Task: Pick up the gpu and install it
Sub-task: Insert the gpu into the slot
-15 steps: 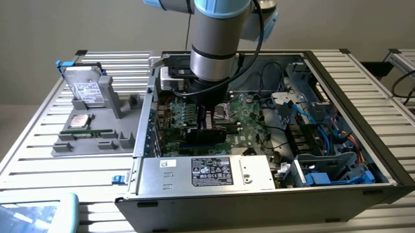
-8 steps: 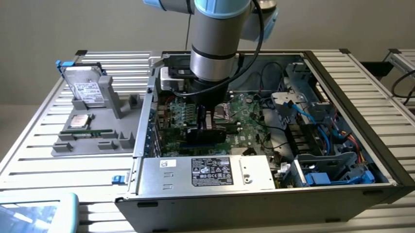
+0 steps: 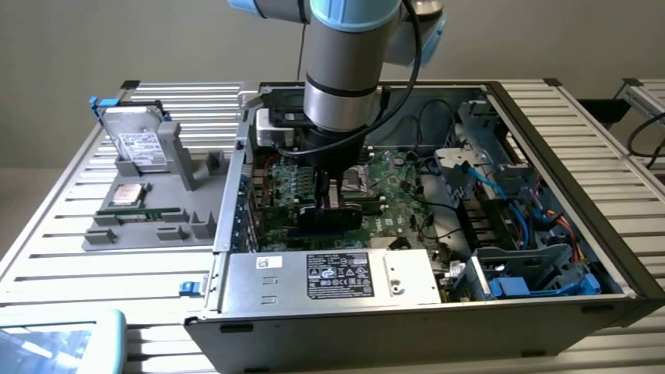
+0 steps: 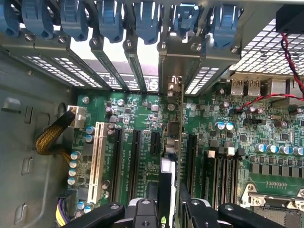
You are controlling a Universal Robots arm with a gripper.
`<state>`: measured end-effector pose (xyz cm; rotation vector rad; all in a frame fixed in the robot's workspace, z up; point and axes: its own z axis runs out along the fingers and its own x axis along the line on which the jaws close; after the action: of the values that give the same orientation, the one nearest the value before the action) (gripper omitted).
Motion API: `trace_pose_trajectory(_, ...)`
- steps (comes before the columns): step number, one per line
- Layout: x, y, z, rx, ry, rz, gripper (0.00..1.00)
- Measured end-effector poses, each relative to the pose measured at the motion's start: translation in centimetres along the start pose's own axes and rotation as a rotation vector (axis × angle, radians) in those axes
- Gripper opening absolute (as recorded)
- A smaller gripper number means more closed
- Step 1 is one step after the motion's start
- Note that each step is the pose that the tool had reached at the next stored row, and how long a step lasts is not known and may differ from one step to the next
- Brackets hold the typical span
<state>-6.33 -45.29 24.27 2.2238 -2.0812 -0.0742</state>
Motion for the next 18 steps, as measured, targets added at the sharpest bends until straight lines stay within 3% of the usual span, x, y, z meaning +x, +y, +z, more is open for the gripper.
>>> trace_pose_trajectory(18,-0.01,-0.04,0.4,0.0,0.0001,0.0,0.27)
